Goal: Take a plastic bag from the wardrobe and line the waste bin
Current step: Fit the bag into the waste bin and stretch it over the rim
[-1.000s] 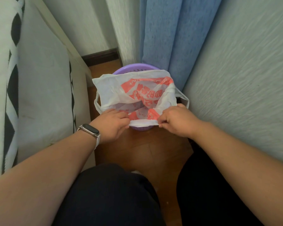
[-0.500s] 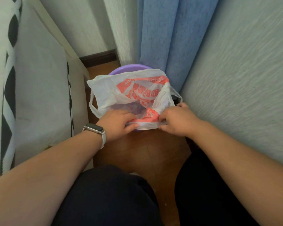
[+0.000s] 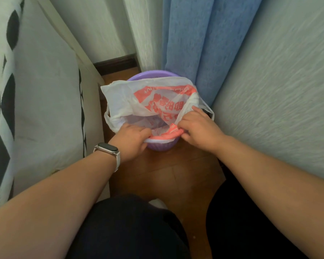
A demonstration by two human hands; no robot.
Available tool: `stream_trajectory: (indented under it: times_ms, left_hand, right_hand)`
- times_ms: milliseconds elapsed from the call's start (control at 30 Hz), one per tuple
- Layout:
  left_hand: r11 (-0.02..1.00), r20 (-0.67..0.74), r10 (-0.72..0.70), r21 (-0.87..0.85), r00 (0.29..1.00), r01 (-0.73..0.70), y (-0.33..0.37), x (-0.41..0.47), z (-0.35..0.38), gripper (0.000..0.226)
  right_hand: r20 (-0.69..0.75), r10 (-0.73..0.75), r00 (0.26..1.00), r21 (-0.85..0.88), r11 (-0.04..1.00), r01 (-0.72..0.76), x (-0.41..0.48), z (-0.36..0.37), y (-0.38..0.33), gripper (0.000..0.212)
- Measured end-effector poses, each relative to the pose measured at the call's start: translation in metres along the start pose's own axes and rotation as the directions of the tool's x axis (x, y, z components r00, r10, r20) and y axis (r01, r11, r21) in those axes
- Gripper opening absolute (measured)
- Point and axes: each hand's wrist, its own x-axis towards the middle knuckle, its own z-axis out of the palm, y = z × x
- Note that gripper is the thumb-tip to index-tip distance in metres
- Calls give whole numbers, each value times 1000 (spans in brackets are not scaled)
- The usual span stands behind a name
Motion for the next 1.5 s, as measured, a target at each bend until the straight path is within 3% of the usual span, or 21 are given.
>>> stream_trajectory:
  times_ms: [100,233,367,467,600,700,900,1133,1267,1367,1500]
  left_hand:
    - [1000,-35,-2,-19,999,1,0,-4,-6,20]
    - [999,108,39,-11,993,-38,5,-15,-11,28]
    - [999,183,14,34,983,-20,7,-16,-12,56]
    - [995,17,-25,-100,1000,27,11,-9,-15,58]
    - [947,-200,-246,-258,948,191,5,19,-19,25]
    - [946,-228,-264,-252,937,205,-7,40,-20,27]
    - [952,-295,-303,-138,906,274,-30,68,-14,56]
    - [964,-243,-263,-43,934,261,-63,84,-8,71]
    - [967,-188,-254,-61,949,247,-78,97,-11,80]
    - [959,-181,-282,-83,942,271,-85,101,-9,80]
    - [951,-281,-300,-156,912,265,-82,107,-4,65]
  right_hand:
    - [-44,-2,999,12,1000,3,-1,-1,0,12]
    - [66,-10,998,-27,1000,11,-6,-4,-3,14]
    - [223,22,975,-59,998,-9,-13,-7,-6,42]
    - [144,33,989,117,992,-50,-8,-15,-10,54]
    - [0,96,995,256,962,-93,24,-21,-12,36]
    - [-30,90,995,210,974,-82,49,-14,-11,33]
    - [-67,73,995,-47,996,-76,87,-1,9,53]
    - [-34,142,989,-173,974,-146,105,12,19,68]
    - [-25,171,985,-144,974,-173,119,7,25,71]
    - [-23,207,978,-122,970,-208,125,7,26,74]
    - [-8,262,965,-188,947,-259,122,12,27,77]
